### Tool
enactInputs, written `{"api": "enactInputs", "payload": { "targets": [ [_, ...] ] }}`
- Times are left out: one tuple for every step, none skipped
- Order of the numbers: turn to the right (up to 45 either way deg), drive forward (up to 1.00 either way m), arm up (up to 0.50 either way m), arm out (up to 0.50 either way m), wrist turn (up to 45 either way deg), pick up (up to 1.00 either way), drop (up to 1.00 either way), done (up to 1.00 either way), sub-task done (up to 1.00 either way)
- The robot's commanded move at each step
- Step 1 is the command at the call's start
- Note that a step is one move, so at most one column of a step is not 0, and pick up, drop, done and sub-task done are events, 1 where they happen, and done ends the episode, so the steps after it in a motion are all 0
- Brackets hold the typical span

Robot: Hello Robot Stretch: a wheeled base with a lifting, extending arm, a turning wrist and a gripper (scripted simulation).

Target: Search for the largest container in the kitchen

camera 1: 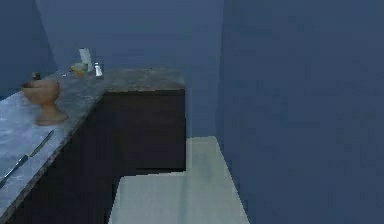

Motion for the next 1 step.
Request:
{"api": "enactInputs", "payload": {
  "targets": [
    [-45.0,0.0,0.0,0.0,0.0,0.0,0.0,0.0,0.0]
  ]
}}
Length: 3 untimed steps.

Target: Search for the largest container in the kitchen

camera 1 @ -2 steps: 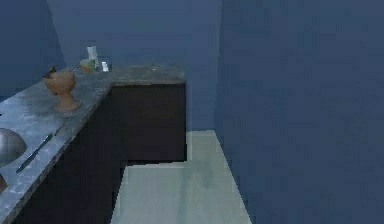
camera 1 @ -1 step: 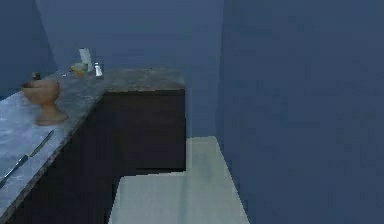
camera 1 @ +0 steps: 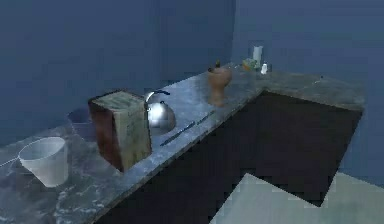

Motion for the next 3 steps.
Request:
{"api": "enactInputs", "payload": {
  "targets": [
    [39.0,0.0,0.0,0.0,0.0,0.0,0.0,0.0,0.0],
    [0.0,0.45,0.0,0.0,0.0,0.0,0.0,0.0,0.0],
    [0.0,0.3,0.0,0.0,0.0,0.0,0.0,0.0,0.0]
  ]
}}
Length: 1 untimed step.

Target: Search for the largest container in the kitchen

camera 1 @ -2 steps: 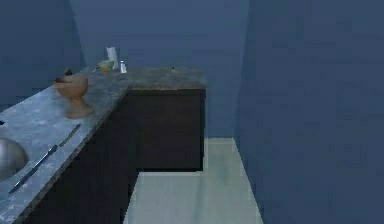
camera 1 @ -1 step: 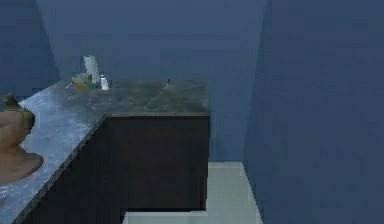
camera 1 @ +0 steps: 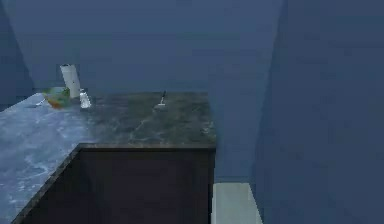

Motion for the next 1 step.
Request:
{"api": "enactInputs", "payload": {
  "targets": [
    [-45.0,0.0,0.0,0.0,0.0,0.0,0.0,0.0,0.0]
  ]
}}
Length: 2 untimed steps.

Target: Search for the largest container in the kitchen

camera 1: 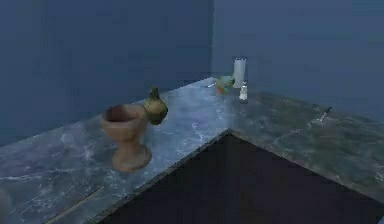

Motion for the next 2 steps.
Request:
{"api": "enactInputs", "payload": {
  "targets": [
    [42.0,0.0,0.0,0.0,0.0,0.0,0.0,0.0,0.0],
    [0.0,0.3,0.0,0.0,0.0,0.0,0.0,0.0,0.0]
  ]
}}
